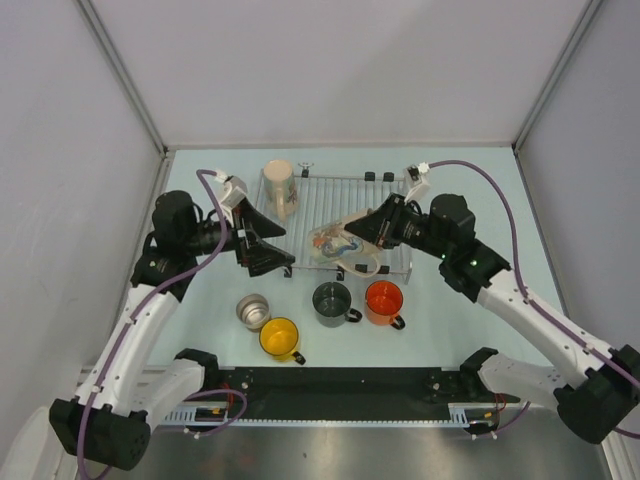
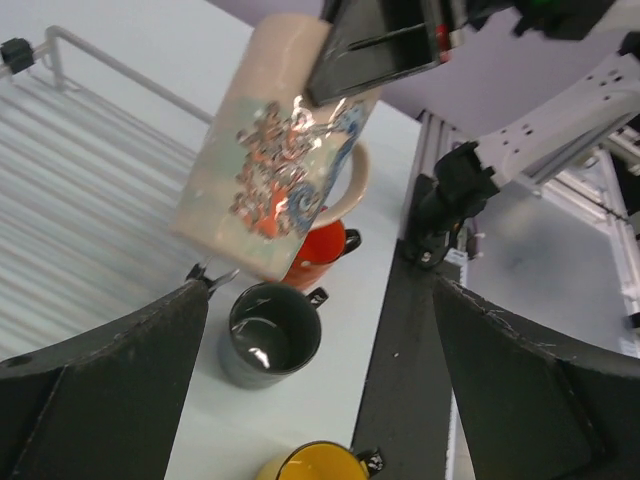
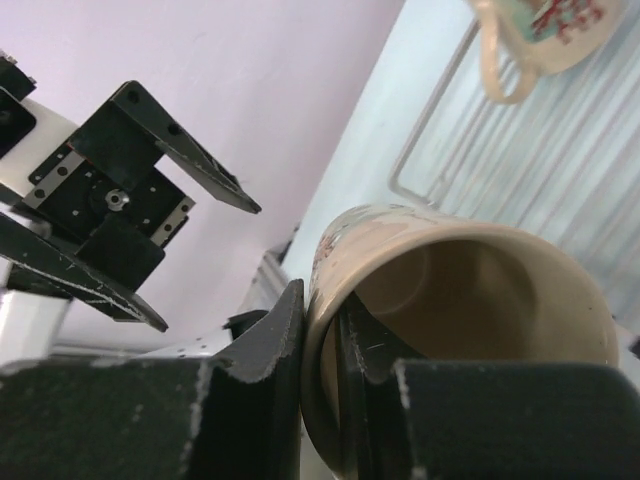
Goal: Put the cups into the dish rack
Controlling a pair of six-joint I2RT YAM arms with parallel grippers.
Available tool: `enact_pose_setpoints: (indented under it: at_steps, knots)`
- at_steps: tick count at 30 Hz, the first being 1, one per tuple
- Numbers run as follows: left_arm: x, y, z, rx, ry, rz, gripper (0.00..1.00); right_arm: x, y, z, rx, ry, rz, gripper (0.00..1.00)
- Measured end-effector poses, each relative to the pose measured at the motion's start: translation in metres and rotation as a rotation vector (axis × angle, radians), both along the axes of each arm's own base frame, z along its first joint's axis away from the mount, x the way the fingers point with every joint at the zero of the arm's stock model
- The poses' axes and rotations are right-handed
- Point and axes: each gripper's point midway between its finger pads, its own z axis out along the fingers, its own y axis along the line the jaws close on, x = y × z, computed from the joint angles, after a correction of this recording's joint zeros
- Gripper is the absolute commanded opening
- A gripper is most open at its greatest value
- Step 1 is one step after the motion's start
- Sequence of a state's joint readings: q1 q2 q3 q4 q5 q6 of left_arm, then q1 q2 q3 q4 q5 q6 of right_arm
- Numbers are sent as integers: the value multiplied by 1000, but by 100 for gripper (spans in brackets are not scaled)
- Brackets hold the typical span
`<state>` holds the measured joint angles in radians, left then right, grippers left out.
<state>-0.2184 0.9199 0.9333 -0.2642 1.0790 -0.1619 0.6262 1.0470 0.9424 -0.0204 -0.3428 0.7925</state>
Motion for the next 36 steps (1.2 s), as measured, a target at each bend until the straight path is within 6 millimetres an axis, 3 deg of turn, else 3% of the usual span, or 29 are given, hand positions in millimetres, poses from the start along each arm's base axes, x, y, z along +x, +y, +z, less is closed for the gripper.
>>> enact_pose_setpoints:
  at_steps: [3,7,11,16,25,30,34,36]
  knots:
    - [-2,-3,2,-39,11,-26,100,4,11,-4,64,43,55,0]
    - [1,-8,2,-63,25,-68,100,0,19,15,159,32,123,0]
    - [14,-10,-10,-59,74,-74,100,-5,22,35,225,-10,168,0]
    - [24,-11,-25,-49,123,-77,100,-10,23,44,255,-24,200,0]
    - [26,-14,-26,-65,130,-115,100,-7,28,38,311,-14,216,0]
    - [24,-15,-19,-83,131,-135,100,-5,42,24,390,23,264,0]
    - [24,-13,-17,-90,133,-129,83,-4,50,21,466,34,304,0]
    - [24,-11,-15,-94,128,-117,83,-4,50,21,499,32,317,0]
